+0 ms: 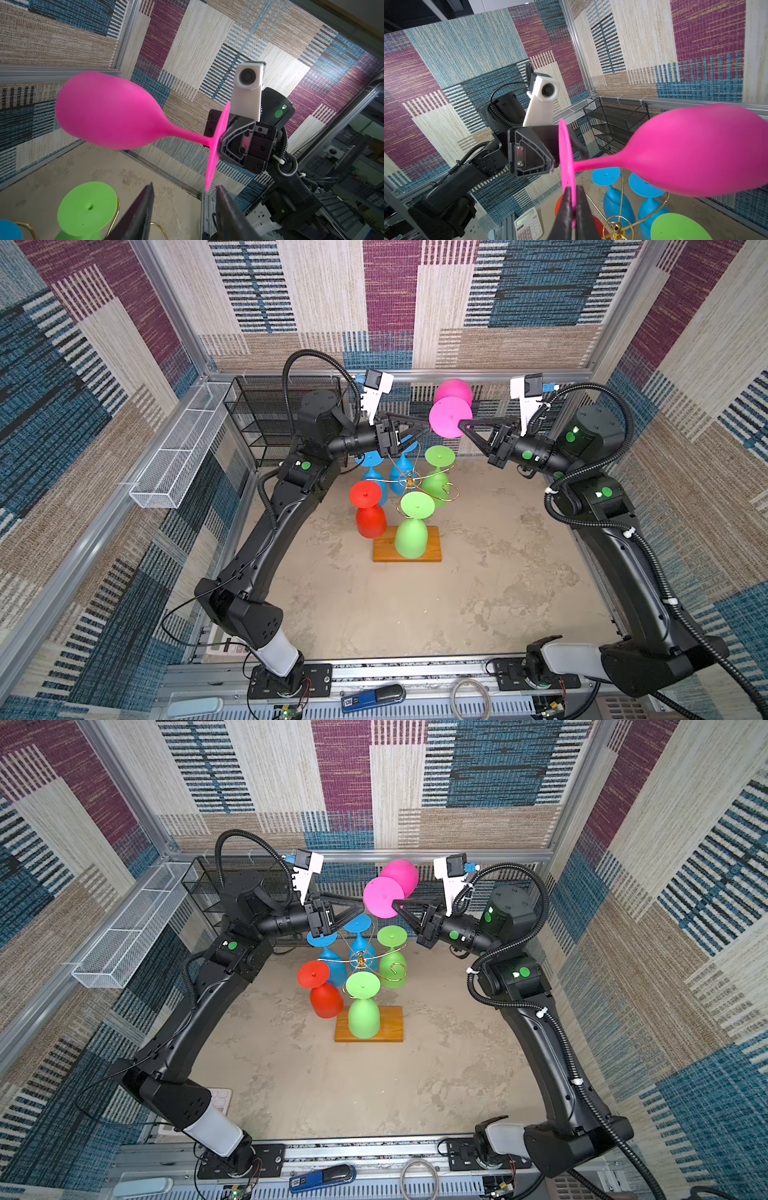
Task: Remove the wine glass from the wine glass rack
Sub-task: 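Carry the magenta glass toward the left gripper while the left arm reaches toward it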
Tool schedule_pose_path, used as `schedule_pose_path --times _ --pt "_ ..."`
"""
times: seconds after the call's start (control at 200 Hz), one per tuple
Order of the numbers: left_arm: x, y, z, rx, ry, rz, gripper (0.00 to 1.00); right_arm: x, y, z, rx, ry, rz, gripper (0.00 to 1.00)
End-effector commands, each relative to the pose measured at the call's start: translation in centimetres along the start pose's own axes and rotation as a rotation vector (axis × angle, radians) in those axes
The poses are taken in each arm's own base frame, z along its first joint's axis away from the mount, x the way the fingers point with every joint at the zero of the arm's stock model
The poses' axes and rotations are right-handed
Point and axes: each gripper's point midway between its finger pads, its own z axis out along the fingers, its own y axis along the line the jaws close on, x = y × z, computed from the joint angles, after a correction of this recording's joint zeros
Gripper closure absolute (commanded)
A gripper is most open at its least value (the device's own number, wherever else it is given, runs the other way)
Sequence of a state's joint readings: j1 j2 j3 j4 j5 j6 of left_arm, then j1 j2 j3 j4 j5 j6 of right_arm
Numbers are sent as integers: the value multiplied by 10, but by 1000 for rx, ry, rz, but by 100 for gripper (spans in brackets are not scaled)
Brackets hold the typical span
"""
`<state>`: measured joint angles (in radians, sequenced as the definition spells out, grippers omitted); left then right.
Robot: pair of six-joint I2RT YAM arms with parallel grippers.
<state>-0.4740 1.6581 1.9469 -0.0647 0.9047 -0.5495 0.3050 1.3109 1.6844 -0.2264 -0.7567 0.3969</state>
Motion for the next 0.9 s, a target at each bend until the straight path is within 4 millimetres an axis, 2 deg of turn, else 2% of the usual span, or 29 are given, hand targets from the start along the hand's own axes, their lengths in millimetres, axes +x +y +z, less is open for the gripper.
schedule_pose_path --times 0.0,0.225,0.386,0.546,0.576,0.731,0.821,0.891 --pt "-7 -15 3 74 -16 42 51 -5 12 1 -44 -19 -15 100" --pt "-14 -25 6 139 -39 31 54 2 11 5 -51 -9 3 100" --pt "-12 -29 8 156 -34 26 61 6 11 8 -57 -9 14 100" --pt "-12 -37 10 186 -32 22 72 8 11 10 -62 -10 18 100" --pt "-12 -38 10 190 -30 22 77 7 12 10 -64 -11 17 100" --pt "-12 -41 10 212 -30 9 89 8 11 11 -63 -13 20 100" --pt "-12 -42 10 224 -35 1 100 10 9 12 -57 -13 21 100" --pt "-13 -42 10 227 -37 -9 100 10 9 11 -53 -14 20 100"
